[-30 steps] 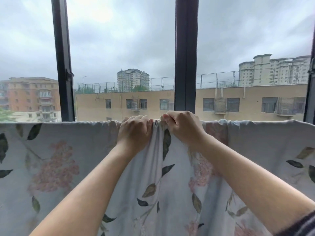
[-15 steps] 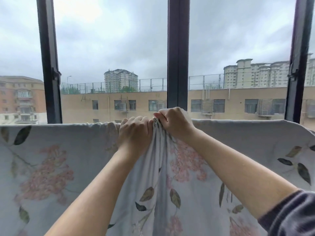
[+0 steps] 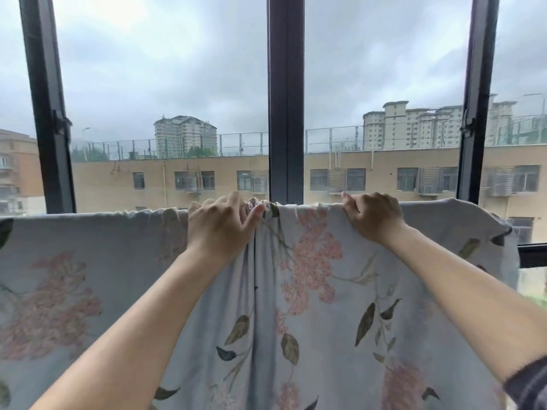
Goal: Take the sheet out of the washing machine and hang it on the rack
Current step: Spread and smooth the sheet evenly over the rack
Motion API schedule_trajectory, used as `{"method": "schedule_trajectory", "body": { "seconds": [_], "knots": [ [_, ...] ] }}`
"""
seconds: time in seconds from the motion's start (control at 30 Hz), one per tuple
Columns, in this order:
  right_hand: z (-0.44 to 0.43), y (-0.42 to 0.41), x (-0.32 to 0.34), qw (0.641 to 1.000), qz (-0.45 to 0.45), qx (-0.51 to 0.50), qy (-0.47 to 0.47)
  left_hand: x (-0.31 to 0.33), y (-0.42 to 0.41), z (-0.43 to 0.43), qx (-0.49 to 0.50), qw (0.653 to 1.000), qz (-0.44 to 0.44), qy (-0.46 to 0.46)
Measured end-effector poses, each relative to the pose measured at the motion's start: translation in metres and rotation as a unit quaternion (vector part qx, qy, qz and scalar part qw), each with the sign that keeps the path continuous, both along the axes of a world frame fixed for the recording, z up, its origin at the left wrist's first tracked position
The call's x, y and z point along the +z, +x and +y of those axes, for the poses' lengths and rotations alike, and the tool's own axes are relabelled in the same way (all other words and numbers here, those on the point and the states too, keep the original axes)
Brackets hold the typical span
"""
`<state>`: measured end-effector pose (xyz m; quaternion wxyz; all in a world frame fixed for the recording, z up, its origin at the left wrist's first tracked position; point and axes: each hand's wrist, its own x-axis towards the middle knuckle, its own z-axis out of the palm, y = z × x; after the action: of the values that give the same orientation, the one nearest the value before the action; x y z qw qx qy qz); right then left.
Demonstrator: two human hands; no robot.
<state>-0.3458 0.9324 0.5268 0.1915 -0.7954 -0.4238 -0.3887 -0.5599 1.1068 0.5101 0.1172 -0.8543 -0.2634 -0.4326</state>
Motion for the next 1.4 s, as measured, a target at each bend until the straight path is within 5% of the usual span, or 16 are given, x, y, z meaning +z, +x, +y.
{"method": "schedule_trajectory", "body": {
  "seconds": [0.37,0.63,0.77,0.87,1.0,1.23,1.4],
  "knots": [
    [-0.013,0.022,-0.014,0.992,-0.047,0.115,0.003,-0.006,0.082,-0.061,-0.010,0.999,0.012,0.049],
    [-0.143,0.139,-0.034,0.998,-0.006,0.014,0.066,-0.001,0.125,-0.103,0.069,0.996,-0.035,-0.053],
    [-0.193,0.188,-0.049,0.983,0.164,-0.060,0.062,-0.006,0.187,-0.154,0.038,0.999,0.025,-0.009],
    [-0.220,0.214,-0.060,0.944,0.314,-0.098,0.039,-0.004,0.232,-0.190,0.018,0.999,0.045,0.007],
    [-0.231,0.229,-0.073,0.841,0.537,0.064,-0.012,-0.007,0.265,-0.210,0.043,0.999,0.018,0.008],
    [-0.224,0.249,-0.074,0.718,0.636,0.254,0.123,-0.014,0.276,-0.209,0.050,0.997,-0.035,0.038],
    [-0.221,0.254,-0.044,0.540,0.722,0.392,0.182,-0.014,0.276,-0.206,0.065,0.997,-0.035,0.039]
  ]
}}
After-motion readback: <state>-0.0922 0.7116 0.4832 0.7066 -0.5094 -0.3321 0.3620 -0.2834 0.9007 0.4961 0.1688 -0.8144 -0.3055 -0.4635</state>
